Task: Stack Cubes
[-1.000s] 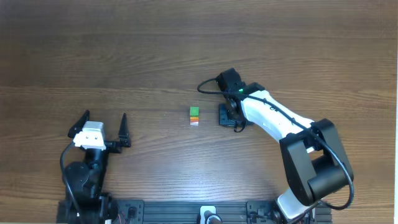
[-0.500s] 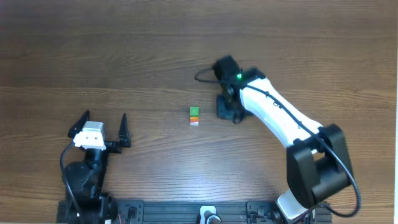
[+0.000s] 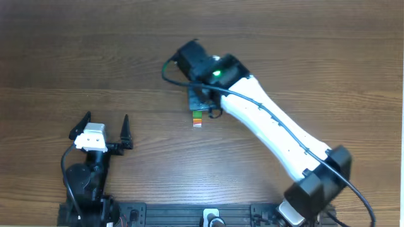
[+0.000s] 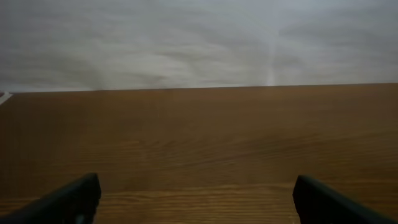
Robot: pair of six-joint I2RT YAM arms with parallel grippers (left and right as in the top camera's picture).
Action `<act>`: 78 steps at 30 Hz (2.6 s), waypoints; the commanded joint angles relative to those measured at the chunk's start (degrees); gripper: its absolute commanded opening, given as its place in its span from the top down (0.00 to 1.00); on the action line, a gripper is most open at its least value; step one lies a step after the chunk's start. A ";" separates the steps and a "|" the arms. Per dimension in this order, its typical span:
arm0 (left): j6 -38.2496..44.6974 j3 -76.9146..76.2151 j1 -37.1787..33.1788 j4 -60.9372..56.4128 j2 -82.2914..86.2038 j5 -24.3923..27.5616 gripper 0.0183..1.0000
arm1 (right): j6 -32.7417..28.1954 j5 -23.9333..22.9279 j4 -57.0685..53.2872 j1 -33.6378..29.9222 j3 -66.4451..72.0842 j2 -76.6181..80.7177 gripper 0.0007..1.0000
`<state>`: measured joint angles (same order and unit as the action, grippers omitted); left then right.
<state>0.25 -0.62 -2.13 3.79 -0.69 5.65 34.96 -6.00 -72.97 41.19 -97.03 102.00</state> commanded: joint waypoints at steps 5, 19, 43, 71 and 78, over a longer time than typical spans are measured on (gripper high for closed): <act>0.83 0.31 -0.39 0.02 0.33 0.55 0.00 | 5.99 -0.72 0.04 3.41 -1.68 6.64 0.99; 0.85 0.31 -0.39 0.04 0.31 0.52 0.00 | 7.72 -0.46 0.09 3.63 -1.64 9.68 0.99; 0.85 0.31 -0.39 0.02 0.33 0.52 0.00 | 9.18 -0.50 1.68 2.73 -1.46 10.08 0.99; 0.85 0.31 -0.39 0.02 0.33 0.55 0.00 | 9.38 -0.48 2.14 1.90 -1.49 11.28 0.04; 0.85 0.31 -0.39 0.02 0.33 0.52 0.00 | 3.82 -0.50 4.02 -3.13 -2.38 11.26 0.01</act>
<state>0.25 -0.62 -2.13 3.77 -0.69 5.65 42.57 -5.98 -69.45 41.63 -97.47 112.49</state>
